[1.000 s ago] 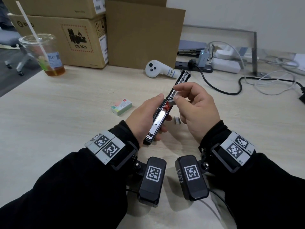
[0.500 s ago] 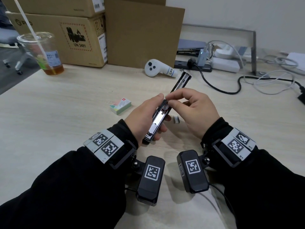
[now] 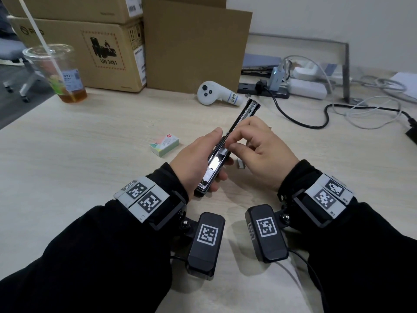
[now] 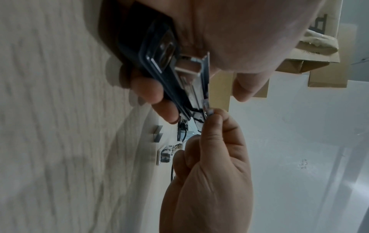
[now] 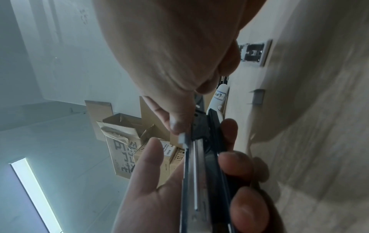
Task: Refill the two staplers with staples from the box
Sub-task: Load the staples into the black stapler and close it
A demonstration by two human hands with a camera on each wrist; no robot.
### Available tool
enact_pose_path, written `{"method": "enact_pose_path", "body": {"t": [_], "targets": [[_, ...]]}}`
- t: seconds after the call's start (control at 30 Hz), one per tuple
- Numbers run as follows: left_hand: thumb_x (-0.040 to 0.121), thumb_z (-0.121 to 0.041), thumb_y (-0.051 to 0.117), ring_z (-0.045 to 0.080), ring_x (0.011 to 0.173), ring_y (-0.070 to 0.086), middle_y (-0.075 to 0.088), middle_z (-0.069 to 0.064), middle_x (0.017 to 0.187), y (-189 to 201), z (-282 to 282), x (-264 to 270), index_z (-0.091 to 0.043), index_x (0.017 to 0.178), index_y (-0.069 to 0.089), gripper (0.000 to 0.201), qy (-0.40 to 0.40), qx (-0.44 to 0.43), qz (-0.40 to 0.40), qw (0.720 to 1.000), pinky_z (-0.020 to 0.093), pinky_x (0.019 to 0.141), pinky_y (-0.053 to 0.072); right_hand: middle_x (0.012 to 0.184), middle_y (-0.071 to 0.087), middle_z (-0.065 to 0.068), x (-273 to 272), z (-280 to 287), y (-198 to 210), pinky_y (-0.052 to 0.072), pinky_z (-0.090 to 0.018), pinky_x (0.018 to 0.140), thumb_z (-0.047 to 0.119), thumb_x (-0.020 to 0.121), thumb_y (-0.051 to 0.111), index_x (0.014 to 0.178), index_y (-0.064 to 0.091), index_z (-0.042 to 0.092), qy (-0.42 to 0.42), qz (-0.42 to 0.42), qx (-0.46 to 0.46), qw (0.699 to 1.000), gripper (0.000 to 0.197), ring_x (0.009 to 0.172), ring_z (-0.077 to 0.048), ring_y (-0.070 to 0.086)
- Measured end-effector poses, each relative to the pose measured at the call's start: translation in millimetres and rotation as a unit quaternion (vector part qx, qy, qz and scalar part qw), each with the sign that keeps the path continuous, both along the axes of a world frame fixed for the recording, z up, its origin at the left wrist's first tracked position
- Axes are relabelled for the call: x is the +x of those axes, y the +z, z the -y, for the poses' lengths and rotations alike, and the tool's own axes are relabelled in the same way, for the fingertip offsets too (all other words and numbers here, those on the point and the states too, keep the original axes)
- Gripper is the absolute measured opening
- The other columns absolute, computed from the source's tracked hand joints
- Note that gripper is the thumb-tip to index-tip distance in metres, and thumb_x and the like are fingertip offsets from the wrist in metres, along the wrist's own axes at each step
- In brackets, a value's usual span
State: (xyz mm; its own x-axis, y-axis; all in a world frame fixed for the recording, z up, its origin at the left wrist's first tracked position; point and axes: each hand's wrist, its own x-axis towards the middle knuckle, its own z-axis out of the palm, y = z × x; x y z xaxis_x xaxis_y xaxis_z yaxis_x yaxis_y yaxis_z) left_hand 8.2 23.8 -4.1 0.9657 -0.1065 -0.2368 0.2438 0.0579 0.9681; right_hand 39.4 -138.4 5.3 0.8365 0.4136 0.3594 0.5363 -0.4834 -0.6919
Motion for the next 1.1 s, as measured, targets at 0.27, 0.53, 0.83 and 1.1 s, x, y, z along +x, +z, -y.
{"method": "enact_pose_path", "body": {"t": [0.27, 0.53, 0.83, 1.1], "targets": [[0.098, -0.058, 0.041, 0.019, 0.058, 0.061, 0.074, 0.007, 0.093, 6, 0, -3, -0.018, 0.116, 0.063, 0.05, 0.011, -0.006, -0.002, 1.0, 0.027, 0.045, 0.043, 0.089, 0.071, -0.002, -13, -2, 3, 0.053, -0.031, 0.063, 0.016, 0.094, 0.055, 0.087, 0.062, 0.021, -0.044, -0.033, 0.127, 0.99, 0.011, 0.072, -0.016, 0.065], [0.098, -0.057, 0.039, 0.017, 0.054, 0.06, 0.072, 0.009, 0.094, 7, 1, -3, -0.017, 0.113, 0.065, 0.05, 0.008, -0.01, 0.001, 1.0, 0.026, 0.045, 0.043, 0.063, 0.066, 0.01, -13, -10, 4, 0.04, -0.007, 0.047, 0.002, 0.096, 0.06, 0.093, 0.067, 0.003, -0.051, -0.123, 0.23, 0.964, 0.008, 0.045, 0.003, 0.056], [0.099, -0.055, 0.041, 0.019, 0.056, 0.06, 0.071, 0.009, 0.09, 7, 2, -2, -0.016, 0.116, 0.063, 0.049, 0.009, -0.017, 0.005, 1.0, 0.027, 0.046, 0.042, 0.077, 0.073, 0.004, -11, -12, 1, 0.04, -0.011, 0.05, 0.013, 0.091, 0.068, 0.092, 0.077, 0.015, -0.104, -0.112, 0.208, 0.966, 0.009, 0.05, 0.002, 0.055], [0.099, -0.055, 0.04, 0.02, 0.057, 0.06, 0.071, 0.009, 0.091, 7, 3, -4, -0.017, 0.114, 0.063, 0.046, 0.007, -0.009, 0.013, 1.0, 0.027, 0.046, 0.043, 0.079, 0.078, -0.004, -11, -13, 2, 0.057, -0.032, 0.067, 0.013, 0.087, 0.069, 0.087, 0.078, 0.013, -0.13, -0.11, 0.196, 0.966, 0.009, 0.07, -0.01, 0.067]]}}
